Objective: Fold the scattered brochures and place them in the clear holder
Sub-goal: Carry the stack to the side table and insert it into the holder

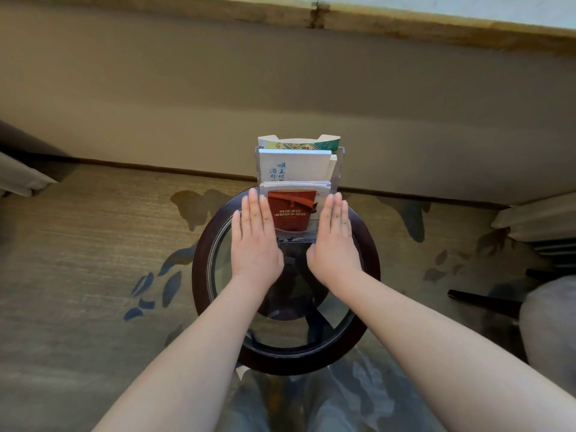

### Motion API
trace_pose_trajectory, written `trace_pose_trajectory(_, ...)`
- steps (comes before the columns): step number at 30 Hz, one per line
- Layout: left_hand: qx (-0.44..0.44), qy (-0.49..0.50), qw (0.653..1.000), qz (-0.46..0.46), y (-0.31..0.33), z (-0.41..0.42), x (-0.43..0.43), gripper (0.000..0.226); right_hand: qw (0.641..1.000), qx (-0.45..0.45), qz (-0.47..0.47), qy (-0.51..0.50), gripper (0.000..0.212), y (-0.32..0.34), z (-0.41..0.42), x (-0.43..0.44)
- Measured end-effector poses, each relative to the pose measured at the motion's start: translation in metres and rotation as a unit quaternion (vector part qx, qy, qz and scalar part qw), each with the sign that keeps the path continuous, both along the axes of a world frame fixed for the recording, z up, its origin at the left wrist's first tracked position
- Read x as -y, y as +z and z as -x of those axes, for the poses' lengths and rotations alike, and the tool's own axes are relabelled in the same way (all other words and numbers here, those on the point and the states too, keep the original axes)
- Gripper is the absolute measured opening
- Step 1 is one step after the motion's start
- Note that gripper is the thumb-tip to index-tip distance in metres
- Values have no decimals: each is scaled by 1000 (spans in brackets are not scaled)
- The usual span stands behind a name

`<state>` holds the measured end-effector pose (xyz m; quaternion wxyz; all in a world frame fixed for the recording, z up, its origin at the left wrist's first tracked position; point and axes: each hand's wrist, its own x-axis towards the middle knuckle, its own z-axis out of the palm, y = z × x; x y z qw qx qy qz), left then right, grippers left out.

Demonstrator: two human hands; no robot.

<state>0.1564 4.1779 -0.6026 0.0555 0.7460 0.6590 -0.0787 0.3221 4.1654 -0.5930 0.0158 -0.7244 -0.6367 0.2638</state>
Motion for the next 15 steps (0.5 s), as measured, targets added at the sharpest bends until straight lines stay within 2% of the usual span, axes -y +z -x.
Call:
trace_pose_trajectory(4, -24, -10, 996, 81, -14, -1, 9, 95, 997, 23, 65, 31, 96, -15, -3, 3)
trace_pose_trajectory(7, -14, -18, 994, 104, -19, -2, 4, 93, 996, 11, 85, 21, 98, -17, -6, -3)
trace_pose_trajectory(11, 37, 11, 994, 99, -20, -2, -7, 96, 997, 22, 65, 20, 98, -21, -8, -7)
trace_pose_trajectory(15, 45, 6, 995, 94, -18, 0, -21, 94, 998, 48, 32, 14, 98, -21, -13, -11)
